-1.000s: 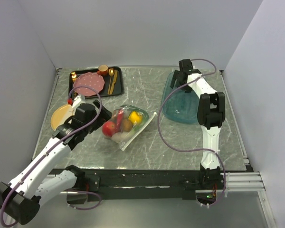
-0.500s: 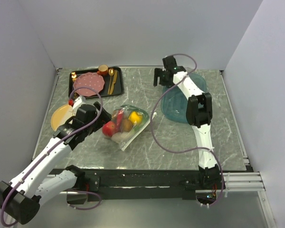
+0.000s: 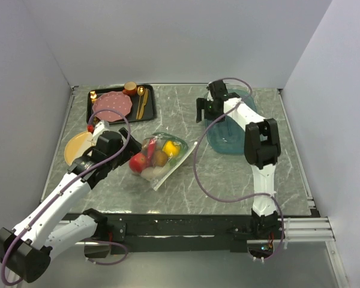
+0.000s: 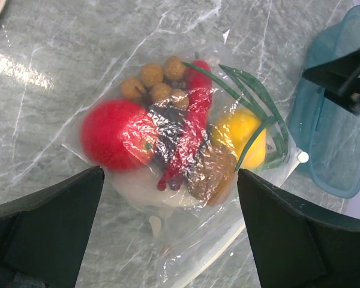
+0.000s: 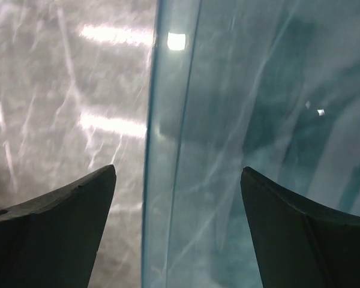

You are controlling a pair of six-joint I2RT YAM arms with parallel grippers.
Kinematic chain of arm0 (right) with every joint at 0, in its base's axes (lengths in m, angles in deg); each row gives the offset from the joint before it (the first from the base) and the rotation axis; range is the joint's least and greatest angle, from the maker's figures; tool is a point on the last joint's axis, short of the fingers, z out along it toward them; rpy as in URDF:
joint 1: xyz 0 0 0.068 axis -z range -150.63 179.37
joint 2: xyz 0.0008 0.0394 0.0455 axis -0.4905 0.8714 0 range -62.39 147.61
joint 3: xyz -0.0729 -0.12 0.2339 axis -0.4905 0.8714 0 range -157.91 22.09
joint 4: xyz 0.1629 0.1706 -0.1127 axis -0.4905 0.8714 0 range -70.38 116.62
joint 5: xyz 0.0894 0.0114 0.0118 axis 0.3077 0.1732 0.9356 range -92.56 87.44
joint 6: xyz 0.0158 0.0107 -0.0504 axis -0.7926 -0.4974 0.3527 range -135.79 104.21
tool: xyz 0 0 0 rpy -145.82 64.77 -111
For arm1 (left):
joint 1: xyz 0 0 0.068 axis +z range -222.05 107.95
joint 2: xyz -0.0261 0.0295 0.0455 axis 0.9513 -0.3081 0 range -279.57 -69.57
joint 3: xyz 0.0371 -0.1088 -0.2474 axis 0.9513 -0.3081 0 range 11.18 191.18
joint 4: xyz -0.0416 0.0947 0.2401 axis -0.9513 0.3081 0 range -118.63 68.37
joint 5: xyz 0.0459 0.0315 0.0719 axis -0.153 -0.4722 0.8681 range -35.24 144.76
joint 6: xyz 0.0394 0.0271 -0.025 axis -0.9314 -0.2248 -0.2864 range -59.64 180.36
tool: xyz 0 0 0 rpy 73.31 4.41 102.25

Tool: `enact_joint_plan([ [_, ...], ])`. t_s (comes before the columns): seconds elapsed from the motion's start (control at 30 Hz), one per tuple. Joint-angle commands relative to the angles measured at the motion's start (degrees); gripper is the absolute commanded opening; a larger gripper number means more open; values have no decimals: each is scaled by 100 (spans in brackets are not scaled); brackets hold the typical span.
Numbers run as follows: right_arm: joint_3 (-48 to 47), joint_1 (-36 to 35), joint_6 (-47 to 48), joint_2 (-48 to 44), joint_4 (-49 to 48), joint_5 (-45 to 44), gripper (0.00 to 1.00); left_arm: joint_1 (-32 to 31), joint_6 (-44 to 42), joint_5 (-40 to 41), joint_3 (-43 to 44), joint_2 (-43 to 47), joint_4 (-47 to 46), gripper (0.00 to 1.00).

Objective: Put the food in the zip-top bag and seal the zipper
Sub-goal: Reset both arms

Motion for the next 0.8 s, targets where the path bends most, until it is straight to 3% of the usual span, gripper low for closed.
enact_joint_plan([
  [0.0,187,-41,-34,-1060,-1030,-460,92,1,-328,-4,188,-103,-422,99],
  [0.13,923,-41,36,-2164,-1741,-890,94,1,-811,242,381,-287,-721,99],
  [0.43,5404,-32,-236,-5794,-4352,-2779,96,10,-2041,1190,944,-682,-1459,99],
  [0.47,6078,-41,-245,-6007,-4501,-3025,97,10,-2077,1279,1023,-744,-1494,99],
  [0.53,6662,-49,-411,-6455,-4731,-3859,99,19,-2209,1429,1076,-946,-1538,99],
  [0.67,7821,-93,-667,-7019,-4914,-4696,98,19,-2402,1465,972,-1035,-1705,99],
  [0.77,8682,-137,-378,-7424,-5967,-5232,100,10,-2665,1325,647,-825,-2153,99],
])
